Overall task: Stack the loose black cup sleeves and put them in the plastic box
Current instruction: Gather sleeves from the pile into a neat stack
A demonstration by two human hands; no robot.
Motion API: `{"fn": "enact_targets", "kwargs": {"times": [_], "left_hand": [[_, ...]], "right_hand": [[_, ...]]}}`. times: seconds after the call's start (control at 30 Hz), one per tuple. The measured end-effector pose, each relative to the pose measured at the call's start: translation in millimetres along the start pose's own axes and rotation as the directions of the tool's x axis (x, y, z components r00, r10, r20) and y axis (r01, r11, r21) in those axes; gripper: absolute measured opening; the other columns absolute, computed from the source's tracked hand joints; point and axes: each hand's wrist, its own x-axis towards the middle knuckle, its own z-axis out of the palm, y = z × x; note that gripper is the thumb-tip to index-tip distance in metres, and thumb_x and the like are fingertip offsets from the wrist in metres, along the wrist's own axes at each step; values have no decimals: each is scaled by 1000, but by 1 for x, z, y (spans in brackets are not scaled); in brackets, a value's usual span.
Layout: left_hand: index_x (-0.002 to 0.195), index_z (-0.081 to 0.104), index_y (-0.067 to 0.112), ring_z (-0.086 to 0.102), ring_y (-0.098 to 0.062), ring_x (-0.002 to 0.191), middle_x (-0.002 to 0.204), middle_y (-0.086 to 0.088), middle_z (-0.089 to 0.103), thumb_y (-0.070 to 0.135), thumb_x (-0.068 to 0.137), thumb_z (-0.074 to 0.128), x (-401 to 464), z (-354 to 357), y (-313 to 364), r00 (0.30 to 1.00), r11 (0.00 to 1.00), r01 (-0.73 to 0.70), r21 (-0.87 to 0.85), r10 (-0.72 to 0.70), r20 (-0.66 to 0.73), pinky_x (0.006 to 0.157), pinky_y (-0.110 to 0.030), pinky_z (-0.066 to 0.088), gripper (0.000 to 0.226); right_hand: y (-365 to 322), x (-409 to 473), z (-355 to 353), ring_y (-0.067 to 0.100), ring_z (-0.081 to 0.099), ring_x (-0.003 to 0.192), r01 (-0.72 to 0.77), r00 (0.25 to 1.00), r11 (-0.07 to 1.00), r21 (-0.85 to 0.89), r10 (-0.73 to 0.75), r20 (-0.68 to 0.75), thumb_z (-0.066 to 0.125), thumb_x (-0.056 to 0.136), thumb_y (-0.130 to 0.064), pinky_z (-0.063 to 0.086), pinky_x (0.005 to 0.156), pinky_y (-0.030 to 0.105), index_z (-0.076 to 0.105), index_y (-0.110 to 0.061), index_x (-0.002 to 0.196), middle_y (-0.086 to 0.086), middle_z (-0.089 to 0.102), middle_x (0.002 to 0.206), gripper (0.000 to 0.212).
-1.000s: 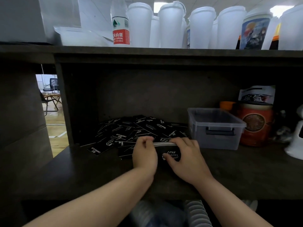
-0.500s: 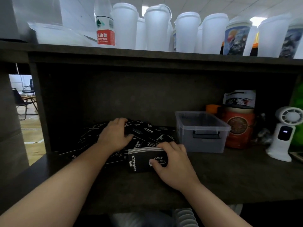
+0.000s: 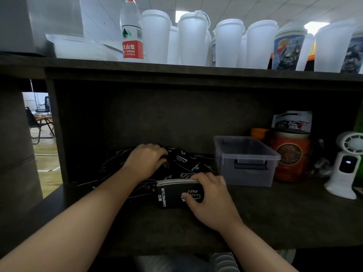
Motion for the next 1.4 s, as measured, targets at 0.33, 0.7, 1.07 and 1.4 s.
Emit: {"fn": "enact_targets", "kwargs": {"times": [0.33, 0.7, 1.07, 1.4], "left_hand": [[142, 45, 21, 49, -24, 128, 141, -8, 52, 57, 96, 39, -17, 19, 35, 828, 905, 424, -40, -370, 421, 103, -36, 41, 59], [87, 67, 11, 58, -30, 58, 66, -10, 60, 25, 95, 59, -55, -26, -2, 851, 890, 455, -35, -447, -275, 50, -38, 49, 18], [116, 60, 10, 56, -25, 70, 85, -11, 62, 12, 99, 42, -88, -28, -13, 505, 481, 806, -344, -863, -23, 62, -33, 40, 25], [127, 53, 13, 62, -18, 97, 101, -6, 67, 14, 91, 65, -82, -40, 0, 358, 236, 641, -730, -934, 13, 88, -32, 47, 38]], "right_hand": [[-1, 0, -3, 5, 33, 110, 3, 1000, 1000, 3, -3, 11, 64, 85, -48, 33, 87, 17, 51, -35, 124, -15, 51, 117, 43], [1, 2, 0, 9, 35, 115, -15, 1000, 1000, -8, 15, 5, 64, 85, -48, 37, 92, 22, 51, -32, 126, -14, 51, 117, 46], [-1, 0, -1, 13, 34, 118, -41, 999, 999, -8, 41, 15, 64, 85, -48, 38, 94, 25, 51, -30, 127, -10, 51, 120, 47], [-2, 0, -1, 15, 34, 120, -51, 999, 998, -21, 51, 17, 64, 85, -48, 37, 93, 26, 51, -29, 127, -7, 47, 124, 48]]}}
